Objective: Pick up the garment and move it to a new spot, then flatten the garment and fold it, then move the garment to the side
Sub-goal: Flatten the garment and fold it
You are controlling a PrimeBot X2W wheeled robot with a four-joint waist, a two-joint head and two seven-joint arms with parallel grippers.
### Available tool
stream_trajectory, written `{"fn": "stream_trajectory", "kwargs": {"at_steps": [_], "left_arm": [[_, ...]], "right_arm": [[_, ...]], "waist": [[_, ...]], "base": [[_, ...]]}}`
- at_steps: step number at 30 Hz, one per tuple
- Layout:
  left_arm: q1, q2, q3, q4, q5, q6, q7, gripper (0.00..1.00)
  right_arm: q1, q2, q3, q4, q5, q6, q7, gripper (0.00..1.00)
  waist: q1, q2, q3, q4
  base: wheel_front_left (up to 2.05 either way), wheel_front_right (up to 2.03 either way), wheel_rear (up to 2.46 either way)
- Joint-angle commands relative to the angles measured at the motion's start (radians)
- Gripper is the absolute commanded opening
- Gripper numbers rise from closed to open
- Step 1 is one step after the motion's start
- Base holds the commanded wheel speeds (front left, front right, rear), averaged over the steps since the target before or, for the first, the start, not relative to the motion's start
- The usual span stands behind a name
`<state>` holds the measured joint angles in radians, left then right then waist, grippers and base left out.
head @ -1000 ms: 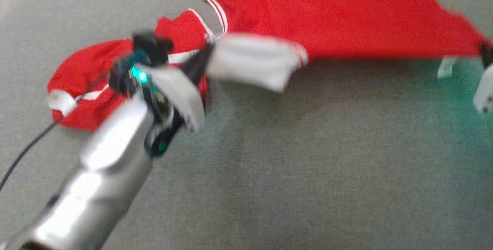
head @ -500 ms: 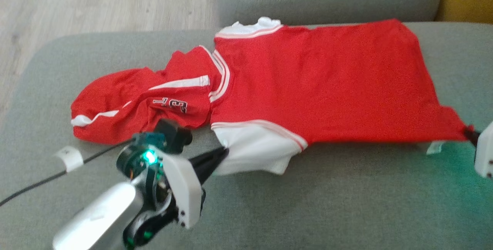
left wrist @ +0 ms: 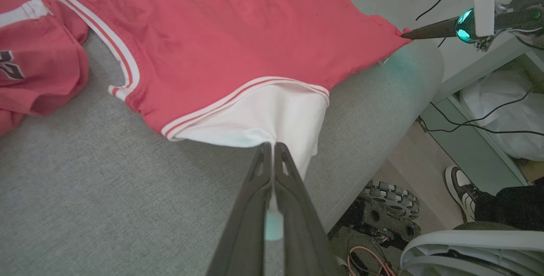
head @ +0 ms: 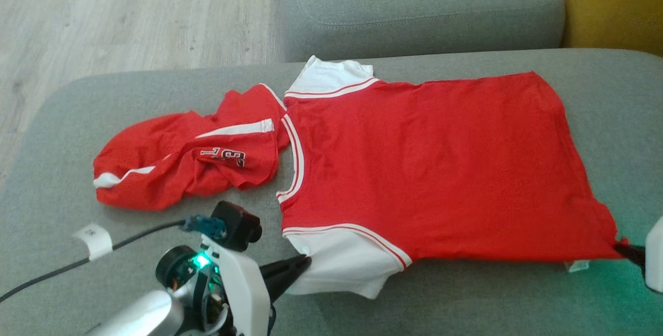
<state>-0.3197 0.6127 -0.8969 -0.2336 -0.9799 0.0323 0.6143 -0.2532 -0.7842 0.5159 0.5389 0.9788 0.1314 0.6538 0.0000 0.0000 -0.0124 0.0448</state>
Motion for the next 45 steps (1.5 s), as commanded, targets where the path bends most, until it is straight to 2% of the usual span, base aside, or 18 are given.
{"fn": "stream_trajectory", "kwargs": {"at_steps": [1, 10, 20, 28, 42, 43, 44, 45], "left_arm": [[-0.051, 0.033, 0.054, -0.032, 0.011, 0.008, -0.011, 0.00], [-0.135, 0.008, 0.081, 0.027, 0.021, 0.011, -0.001, 0.00], [-0.292, -0.066, 0.083, 0.227, 0.035, -0.028, 0.037, 0.00], [-0.437, -0.139, 0.084, 0.436, 0.071, -0.069, 0.026, 0.00], [-0.610, -0.235, 0.064, 0.680, 0.145, -0.112, -0.051, 0.00], [-0.616, -0.241, 0.061, 0.693, 0.151, -0.113, -0.057, 0.05], [-0.621, -0.249, 0.058, 0.706, 0.158, -0.112, -0.068, 0.41], [-0.626, -0.257, 0.059, 0.716, 0.164, -0.110, -0.087, 1.00]], "right_arm": [[-0.005, -0.041, -0.040, -0.044, 0.006, -0.001, 0.005, 0.00], [-0.010, 0.016, -0.179, -0.099, -0.064, -0.001, 0.028, 0.00], [-0.107, 0.119, -0.283, -0.092, -0.161, -0.001, 0.039, 0.00], [-0.212, 0.176, -0.323, -0.050, -0.258, -0.001, 0.004, 0.00], [-0.319, 0.216, -0.308, 0.017, -0.299, -0.001, -0.119, 0.00], [-0.326, 0.216, -0.307, 0.026, -0.302, -0.001, -0.134, 0.00], [-0.336, 0.217, -0.311, 0.039, -0.308, -0.001, -0.155, 0.00], [-0.346, 0.218, -0.311, 0.048, -0.317, -0.001, -0.183, 1.00]], "waist": [[0.0000, 0.0000, 0.012, -0.001], [0.0000, 0.0000, 0.076, 0.003], [0.0000, 0.0000, 0.149, -0.008], [0.0000, 0.0000, 0.193, -0.032], [0.0000, 0.0000, 0.268, -0.046], [0.0000, 0.0000, 0.272, -0.047], [0.0000, 0.0000, 0.275, -0.046], [0.0000, 0.0000, 0.278, -0.046]], "base": [[0.00, 0.00, 0.00], [0.00, 0.00, 0.00], [0.00, 0.00, 0.00], [0.00, 0.00, 0.00], [0.00, 0.00, 0.00], [0.00, 0.00, 0.00], [0.00, 0.00, 0.00], [0.00, 0.00, 0.00]]}}
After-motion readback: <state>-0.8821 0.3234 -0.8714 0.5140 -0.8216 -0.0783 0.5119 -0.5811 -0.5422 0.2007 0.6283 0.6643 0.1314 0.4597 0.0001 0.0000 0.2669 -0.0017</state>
